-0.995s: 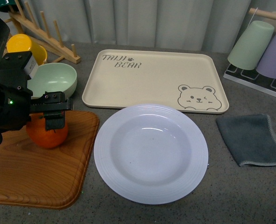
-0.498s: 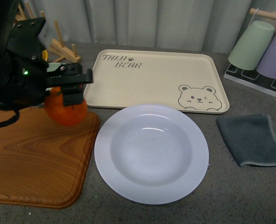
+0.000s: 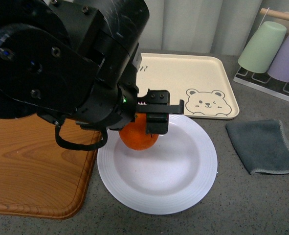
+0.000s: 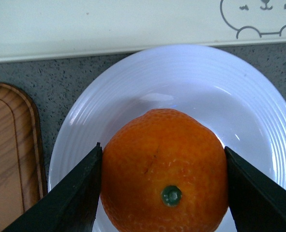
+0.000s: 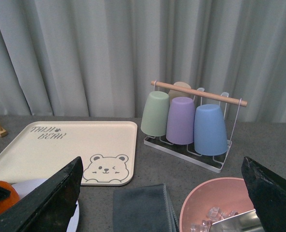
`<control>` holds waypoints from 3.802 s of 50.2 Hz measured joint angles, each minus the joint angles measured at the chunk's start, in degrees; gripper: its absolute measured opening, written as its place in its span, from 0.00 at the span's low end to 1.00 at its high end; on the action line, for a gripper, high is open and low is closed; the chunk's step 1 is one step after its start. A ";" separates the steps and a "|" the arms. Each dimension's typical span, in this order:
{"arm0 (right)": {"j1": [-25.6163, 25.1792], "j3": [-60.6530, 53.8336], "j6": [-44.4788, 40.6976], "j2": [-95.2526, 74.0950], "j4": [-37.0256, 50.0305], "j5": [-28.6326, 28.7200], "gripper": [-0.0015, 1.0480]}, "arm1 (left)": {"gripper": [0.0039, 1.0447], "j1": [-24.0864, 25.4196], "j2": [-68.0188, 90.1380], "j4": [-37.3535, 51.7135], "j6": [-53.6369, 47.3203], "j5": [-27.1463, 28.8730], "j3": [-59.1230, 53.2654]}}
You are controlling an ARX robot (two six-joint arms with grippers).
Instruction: Place orange and plate with both arms
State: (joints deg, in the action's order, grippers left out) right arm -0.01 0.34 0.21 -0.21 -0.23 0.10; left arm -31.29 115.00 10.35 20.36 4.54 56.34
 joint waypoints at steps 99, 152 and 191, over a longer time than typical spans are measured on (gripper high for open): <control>0.00 0.00 0.00 -0.02 0.00 -0.02 0.91 | 0.58 17.42 -37.94 52.24 -16.72 8.85 -44.78; 0.00 0.00 0.00 0.00 0.00 -0.02 0.91 | 0.04 31.15 -84.00 20.24 -19.93 -4.39 -55.19; 0.00 0.00 0.00 0.00 0.00 0.00 0.91 | 0.04 31.15 -101.85 3.02 -19.93 -4.42 -55.21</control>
State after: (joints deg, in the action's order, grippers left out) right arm -0.01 0.34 0.21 -0.21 -0.23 0.10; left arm -0.14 13.15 13.37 0.43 0.12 1.13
